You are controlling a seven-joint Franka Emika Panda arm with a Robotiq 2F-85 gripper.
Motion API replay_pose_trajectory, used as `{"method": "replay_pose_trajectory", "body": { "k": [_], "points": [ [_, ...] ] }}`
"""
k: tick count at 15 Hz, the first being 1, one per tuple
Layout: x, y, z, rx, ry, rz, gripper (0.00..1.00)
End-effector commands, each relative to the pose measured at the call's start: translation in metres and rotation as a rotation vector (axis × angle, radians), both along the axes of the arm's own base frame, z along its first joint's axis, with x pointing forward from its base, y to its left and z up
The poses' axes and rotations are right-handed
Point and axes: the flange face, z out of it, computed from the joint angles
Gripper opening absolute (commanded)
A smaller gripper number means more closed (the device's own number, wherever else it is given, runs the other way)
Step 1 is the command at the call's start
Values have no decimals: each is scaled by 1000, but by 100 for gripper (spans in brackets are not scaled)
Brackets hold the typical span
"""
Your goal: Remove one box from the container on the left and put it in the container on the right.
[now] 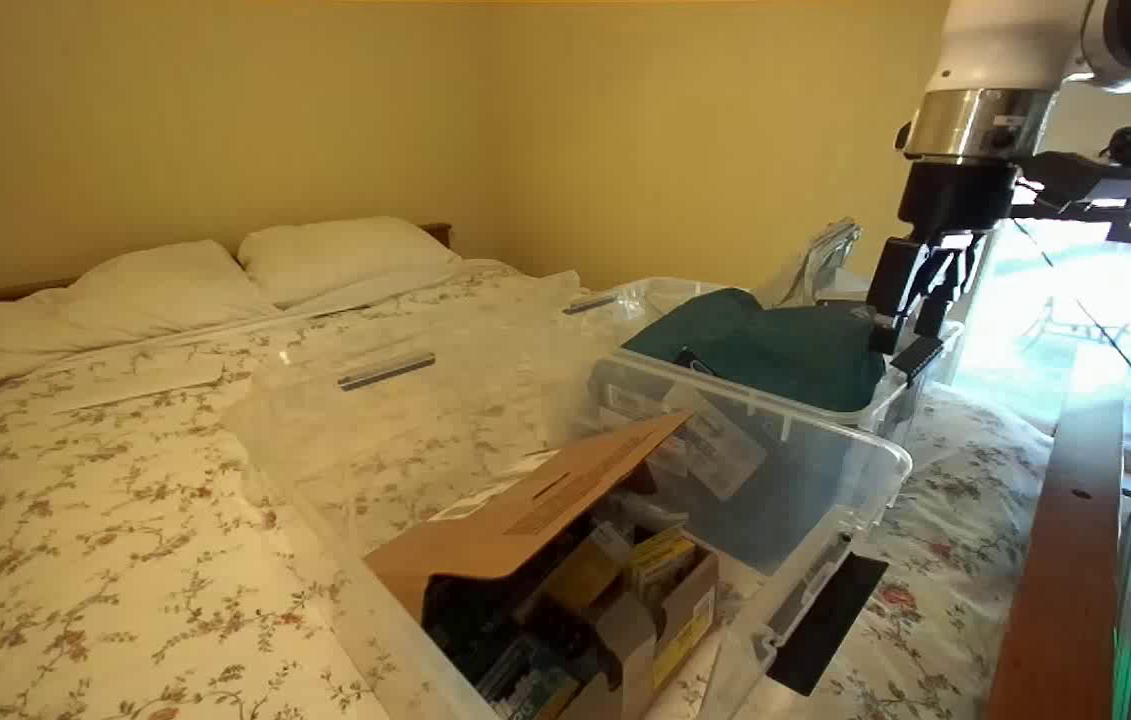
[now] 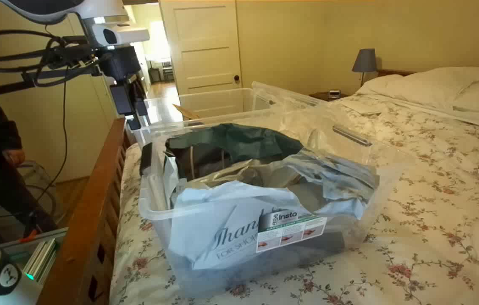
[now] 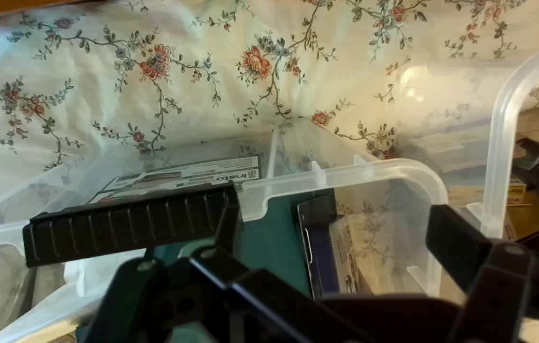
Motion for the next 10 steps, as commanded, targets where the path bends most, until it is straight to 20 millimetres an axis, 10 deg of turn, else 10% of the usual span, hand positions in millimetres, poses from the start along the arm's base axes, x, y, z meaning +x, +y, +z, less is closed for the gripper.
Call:
{"method": "replay_pose_trajectory", "body": {
  "k": [1, 6, 10],
  "points": [
    [0, 0, 1, 0, 1, 0, 100],
    [0, 0, 1, 0, 1, 0, 100],
    [6, 58, -26, -10, 34, 193, 100]
  ]
}}
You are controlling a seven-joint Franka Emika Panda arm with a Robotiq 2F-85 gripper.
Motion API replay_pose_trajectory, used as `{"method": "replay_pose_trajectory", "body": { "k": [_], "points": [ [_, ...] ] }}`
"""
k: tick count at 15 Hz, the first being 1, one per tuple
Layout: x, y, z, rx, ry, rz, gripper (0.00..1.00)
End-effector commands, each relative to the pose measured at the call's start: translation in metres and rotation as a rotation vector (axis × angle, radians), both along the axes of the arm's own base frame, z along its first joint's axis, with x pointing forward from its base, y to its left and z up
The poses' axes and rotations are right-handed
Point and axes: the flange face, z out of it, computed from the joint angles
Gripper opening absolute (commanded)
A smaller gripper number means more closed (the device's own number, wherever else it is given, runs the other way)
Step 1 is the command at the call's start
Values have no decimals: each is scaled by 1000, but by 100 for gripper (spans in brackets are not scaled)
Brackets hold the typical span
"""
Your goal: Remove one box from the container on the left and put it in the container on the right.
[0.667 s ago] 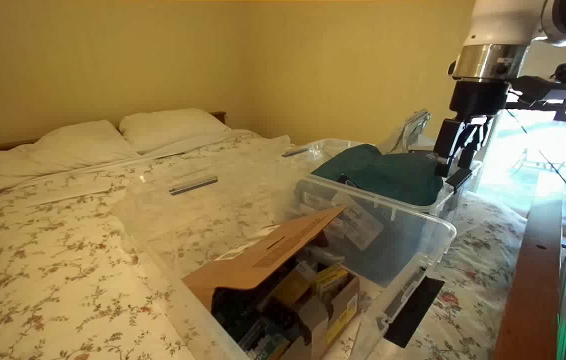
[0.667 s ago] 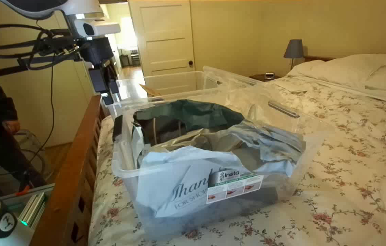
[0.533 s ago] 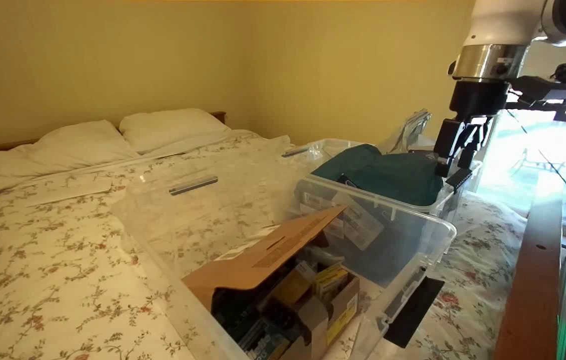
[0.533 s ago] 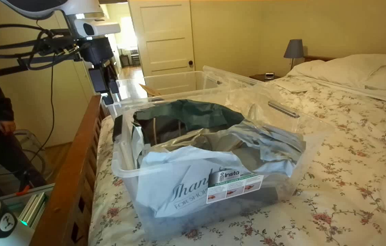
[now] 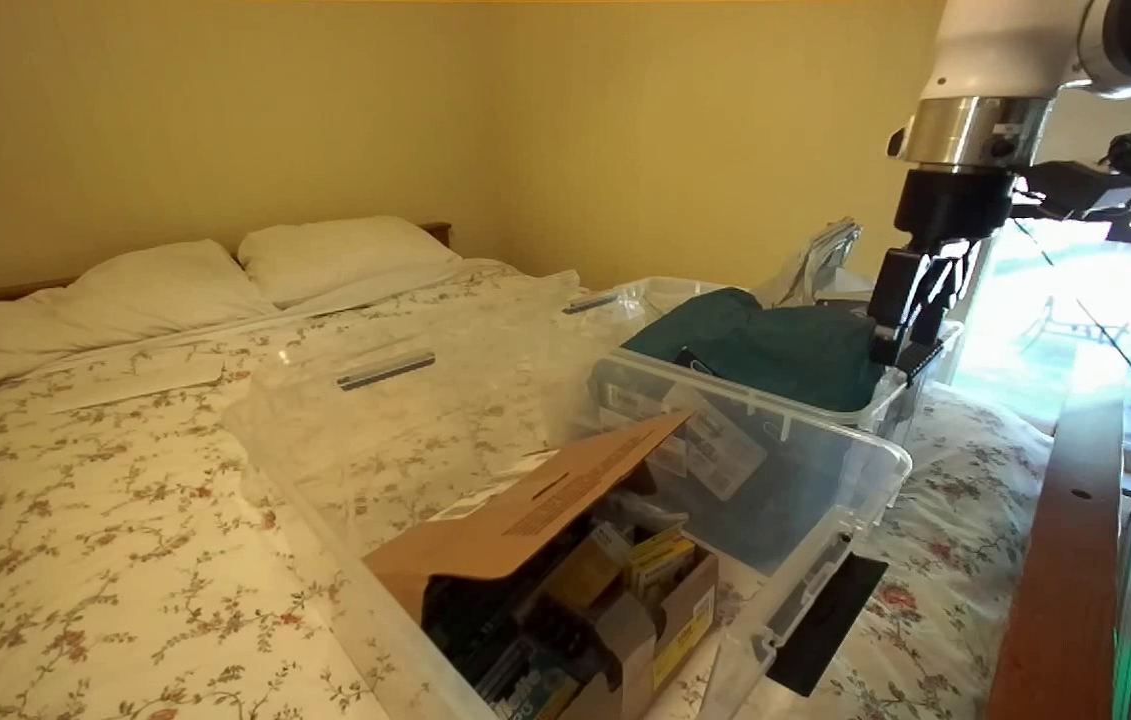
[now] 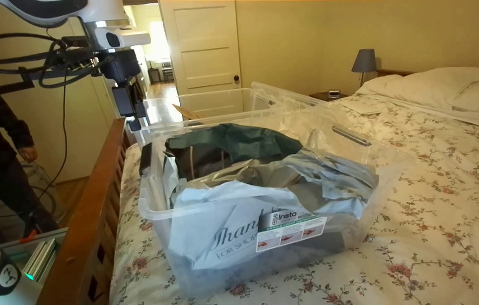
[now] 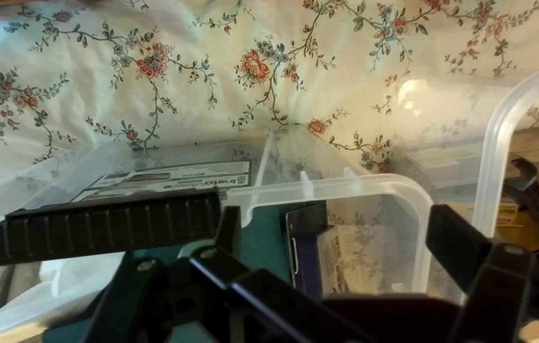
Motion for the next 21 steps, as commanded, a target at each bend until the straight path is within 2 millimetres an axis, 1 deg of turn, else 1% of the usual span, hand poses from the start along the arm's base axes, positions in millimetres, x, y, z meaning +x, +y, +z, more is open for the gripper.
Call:
{"method": "replay_pose_trajectory", "body": {
  "k": [1, 2, 4, 6, 8, 9, 11, 12, 13, 15, 17, 18, 19, 21],
  "points": [
    [7, 62, -26, 4, 27, 189, 100],
    [7, 83, -36, 15, 34, 243, 100],
    [10, 120, -47, 21, 27, 354, 100],
    [16, 154, -42, 13, -12, 465, 100],
    [24, 182, -31, -13, -58, 568, 100],
    [28, 193, -31, -23, -68, 616, 100],
    [33, 208, -35, -57, -75, 690, 100],
    [35, 212, -32, -102, -103, 707, 100],
    [35, 207, -24, -200, -154, 686, 100],
    [43, 211, -20, -311, -215, 700, 100],
    [45, 222, -22, -423, -272, 734, 100],
    [48, 232, -33, -442, -256, 734, 100],
    [46, 234, -37, -495, -248, 707, 100],
    [38, 240, -47, -523, -155, 660, 100]
  ]
}}
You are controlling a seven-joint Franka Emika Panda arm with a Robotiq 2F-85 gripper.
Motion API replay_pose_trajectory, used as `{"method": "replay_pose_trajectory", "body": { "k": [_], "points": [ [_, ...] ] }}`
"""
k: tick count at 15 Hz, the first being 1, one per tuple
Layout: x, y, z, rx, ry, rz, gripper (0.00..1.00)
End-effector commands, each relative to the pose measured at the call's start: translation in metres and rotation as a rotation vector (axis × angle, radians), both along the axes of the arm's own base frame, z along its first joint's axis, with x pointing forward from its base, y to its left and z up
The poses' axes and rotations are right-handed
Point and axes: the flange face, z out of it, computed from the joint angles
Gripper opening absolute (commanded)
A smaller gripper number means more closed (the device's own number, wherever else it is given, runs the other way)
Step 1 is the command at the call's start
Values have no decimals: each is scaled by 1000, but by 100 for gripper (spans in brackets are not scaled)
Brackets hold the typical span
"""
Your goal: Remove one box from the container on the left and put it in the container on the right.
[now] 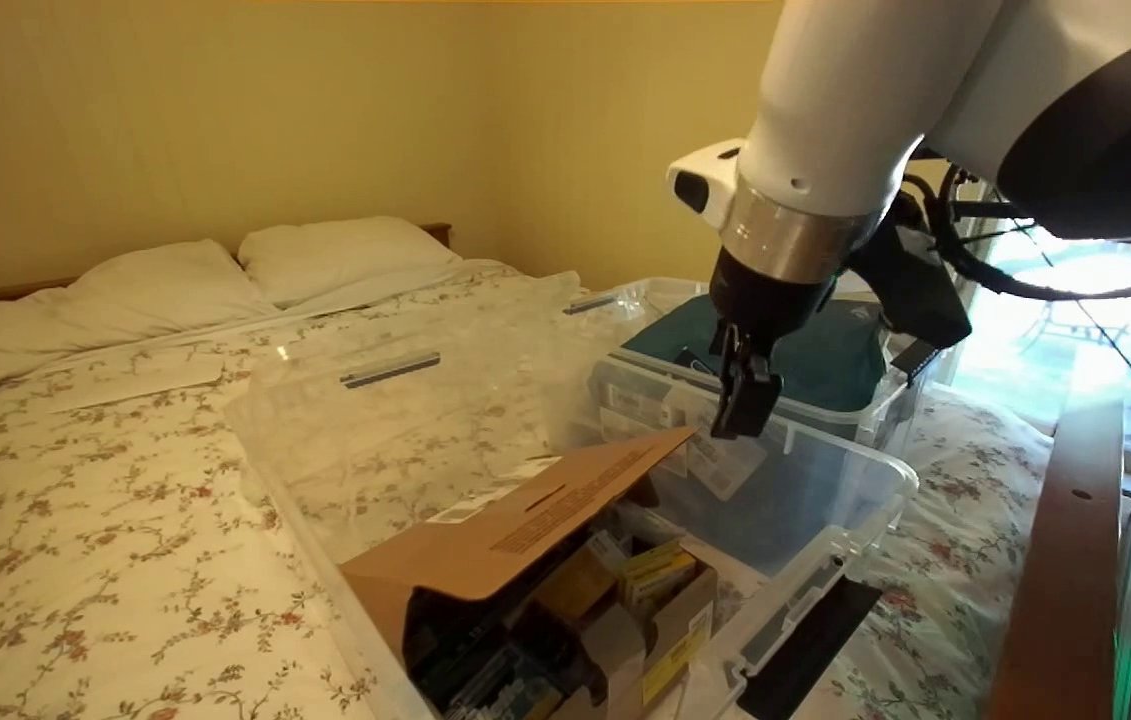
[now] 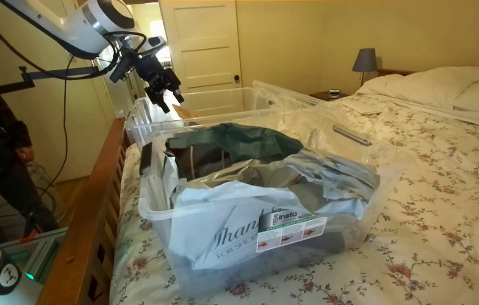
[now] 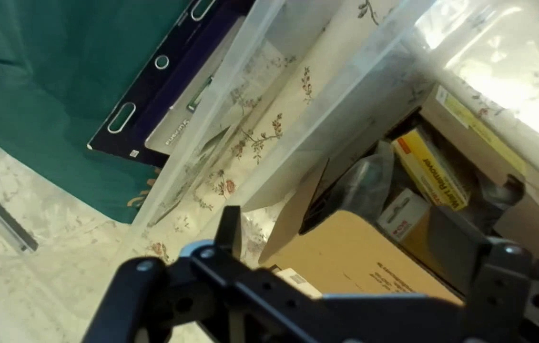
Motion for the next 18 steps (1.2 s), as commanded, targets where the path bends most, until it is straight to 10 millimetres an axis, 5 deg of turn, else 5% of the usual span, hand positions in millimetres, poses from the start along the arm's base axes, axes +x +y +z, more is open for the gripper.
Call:
{"method": "replay_pose_trajectory", "body": {
  "k": [1, 7, 9, 10, 14, 18],
  "points": [
    [-4, 24, -21, -67, 106, -89, 100],
    [-21, 65, -20, 179, 303, 14, 100],
    [-8, 67, -26, 278, 339, 36, 100],
    [-23, 63, -20, 203, 290, 19, 100],
    [-18, 62, -22, 210, 294, 19, 100],
    [5, 69, -49, 330, 174, -182, 100]
  ]
}}
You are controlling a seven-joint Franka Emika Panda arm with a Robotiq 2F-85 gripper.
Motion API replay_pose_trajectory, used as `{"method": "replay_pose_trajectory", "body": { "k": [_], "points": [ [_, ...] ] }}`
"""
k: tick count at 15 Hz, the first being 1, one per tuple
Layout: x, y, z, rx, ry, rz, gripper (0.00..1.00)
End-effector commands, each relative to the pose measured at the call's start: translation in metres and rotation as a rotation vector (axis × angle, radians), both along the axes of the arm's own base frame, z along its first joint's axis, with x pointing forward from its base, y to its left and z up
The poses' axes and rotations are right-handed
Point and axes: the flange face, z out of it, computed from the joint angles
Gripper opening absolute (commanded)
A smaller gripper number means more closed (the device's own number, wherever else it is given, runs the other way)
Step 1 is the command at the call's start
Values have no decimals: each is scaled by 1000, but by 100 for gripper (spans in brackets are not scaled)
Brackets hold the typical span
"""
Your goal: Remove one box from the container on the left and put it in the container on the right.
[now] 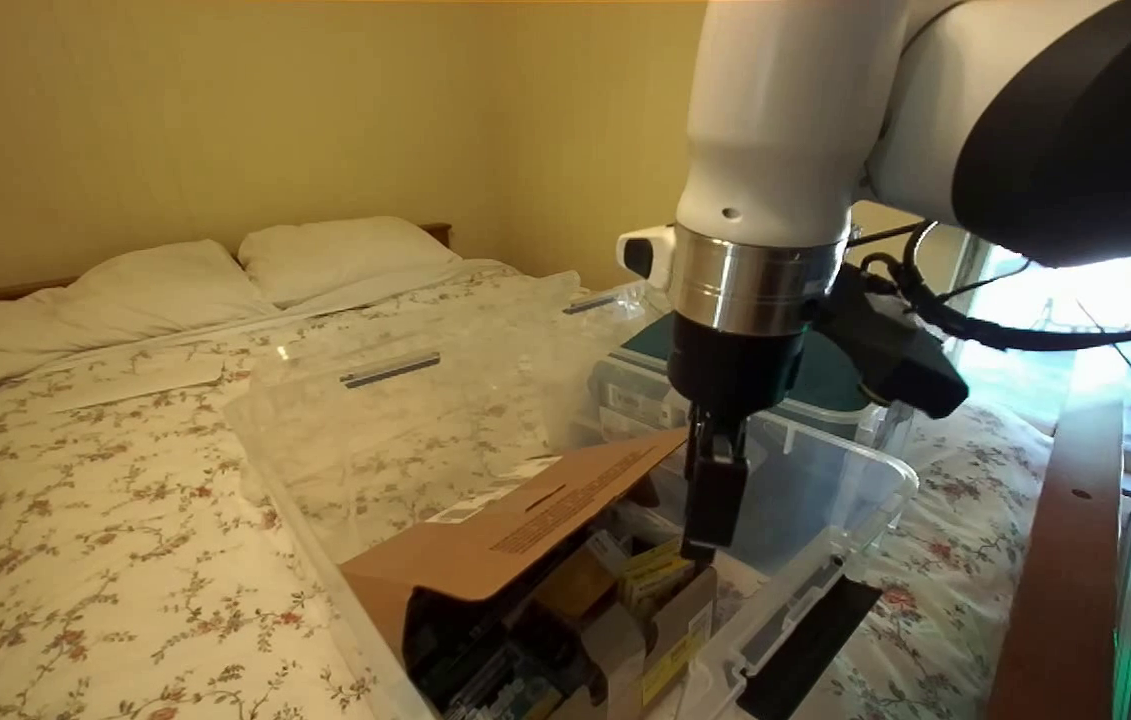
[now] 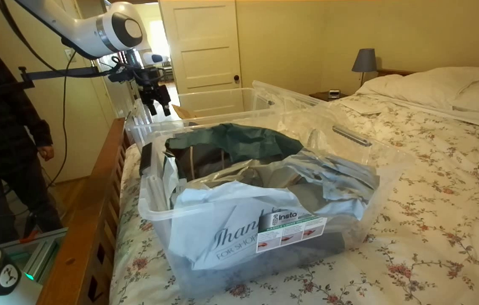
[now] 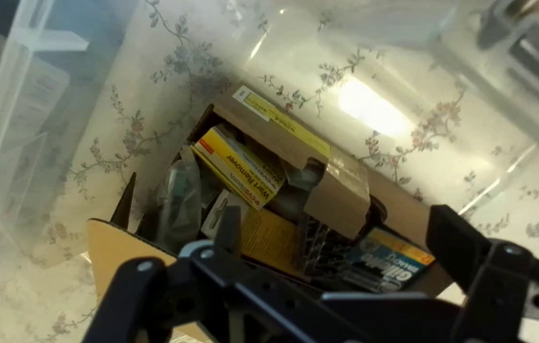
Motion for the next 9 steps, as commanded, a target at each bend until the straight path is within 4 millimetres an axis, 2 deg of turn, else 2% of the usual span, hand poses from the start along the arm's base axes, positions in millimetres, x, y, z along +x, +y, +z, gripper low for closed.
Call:
{"method": "replay_pose_trajectory", "body": {
  "k": [1, 4, 6, 9],
  "points": [
    [21, 5, -27, 66, -64, -175, 100],
    [45, -8, -37, 93, -107, -330, 100],
    [68, -16, -23, 155, -170, -389, 100],
    [107, -13, 15, 269, -292, -389, 100]
  ]
}}
